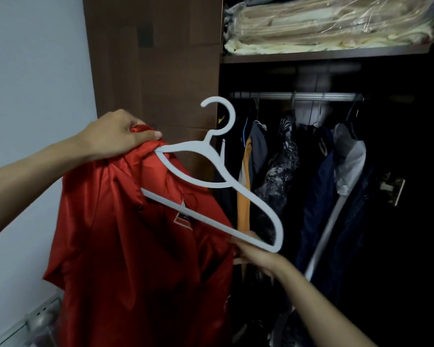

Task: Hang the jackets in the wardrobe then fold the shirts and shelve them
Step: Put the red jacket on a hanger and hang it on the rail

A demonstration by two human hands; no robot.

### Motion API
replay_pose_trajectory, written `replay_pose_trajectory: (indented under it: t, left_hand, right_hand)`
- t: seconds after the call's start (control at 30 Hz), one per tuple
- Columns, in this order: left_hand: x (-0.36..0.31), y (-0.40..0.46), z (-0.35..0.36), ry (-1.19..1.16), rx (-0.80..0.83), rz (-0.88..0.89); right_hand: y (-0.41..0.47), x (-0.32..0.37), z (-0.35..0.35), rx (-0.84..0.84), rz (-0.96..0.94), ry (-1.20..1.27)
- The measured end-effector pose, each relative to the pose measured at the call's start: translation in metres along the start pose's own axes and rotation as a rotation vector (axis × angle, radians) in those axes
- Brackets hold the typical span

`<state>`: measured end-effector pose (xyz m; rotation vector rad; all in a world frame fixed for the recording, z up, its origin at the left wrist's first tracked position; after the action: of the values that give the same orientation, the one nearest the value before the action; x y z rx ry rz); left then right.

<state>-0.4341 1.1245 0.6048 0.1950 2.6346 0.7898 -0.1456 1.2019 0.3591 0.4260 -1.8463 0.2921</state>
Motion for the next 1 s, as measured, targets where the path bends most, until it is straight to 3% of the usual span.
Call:
replay_pose_trajectory:
  t: [0.2, 0.37, 0.5, 0.73, 0.9, 1.0]
  left_hand:
    - [0.022, -0.011, -0.003, 0.189, -0.101, -0.077]
    - [0.026, -0.008, -0.002, 0.38, -0.267, -0.107]
    - [0.017, -0.01, 0.001, 0.421, -0.352, -0.062]
    - [-0.034, -0.017, 0.066, 0.387, -0.196, -0.045]
    - [-0.023, -0.006, 0.076, 0.341, -0.262, -0.179]
    - [-0.032, -0.005, 0.088, 0.32, -0.274, -0.17]
  right_hand:
    - [0.008, 0.058, -0.083, -0.274, -0.139, -0.081]
    - [-0.004, 0.119, -0.105, -0.298, -0.319, -0.411]
    - [-0.016, 0.151, -0.109, -0.296, -0.333, -0.519]
    - [-0.019, 0.194, -0.048, -0.333, -0.313, -0.247]
    - [-0.025, 0.189, -0.021, -0.343, -0.228, 0.007]
    - [-0.02, 0.178, 0.011, -0.361, -0.195, 0.059]
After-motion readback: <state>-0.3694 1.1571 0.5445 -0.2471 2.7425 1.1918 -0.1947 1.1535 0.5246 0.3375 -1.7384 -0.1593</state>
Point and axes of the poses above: each hand's wrist, its own y-axis towards the middle knuckle, its own z-axis out of the palm, x = y × z, the point moved 3 cm from there along y, towards the middle knuckle, and after that the axes turned 3 degrees about -y, right-handed, at the moved point
